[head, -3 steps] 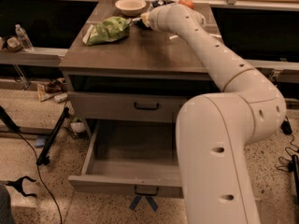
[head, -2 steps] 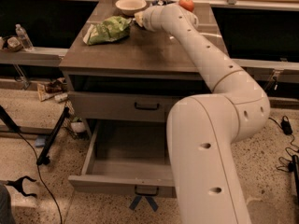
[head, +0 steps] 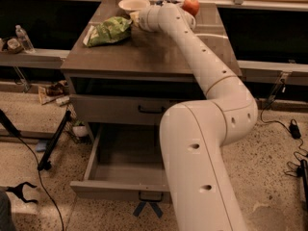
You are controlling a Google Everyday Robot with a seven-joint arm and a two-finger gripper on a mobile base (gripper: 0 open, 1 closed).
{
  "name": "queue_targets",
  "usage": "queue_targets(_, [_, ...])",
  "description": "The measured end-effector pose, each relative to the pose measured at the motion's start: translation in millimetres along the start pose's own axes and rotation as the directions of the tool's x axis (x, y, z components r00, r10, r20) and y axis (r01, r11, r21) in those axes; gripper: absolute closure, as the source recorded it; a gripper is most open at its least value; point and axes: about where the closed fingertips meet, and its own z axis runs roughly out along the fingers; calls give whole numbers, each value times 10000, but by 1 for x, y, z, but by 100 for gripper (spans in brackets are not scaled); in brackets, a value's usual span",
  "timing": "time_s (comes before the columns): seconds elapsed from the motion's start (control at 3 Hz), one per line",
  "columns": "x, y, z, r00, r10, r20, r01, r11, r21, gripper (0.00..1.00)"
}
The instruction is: Move blue chip bag near paper bowl
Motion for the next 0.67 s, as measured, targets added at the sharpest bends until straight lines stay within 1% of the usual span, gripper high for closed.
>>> queue_targets(0.33, [-1,-17,-17,9999,-106,0,106,9999,114,100])
queue_targets(0.67, [4,-56,-69,9996,-237,-166,244,9987,453,100])
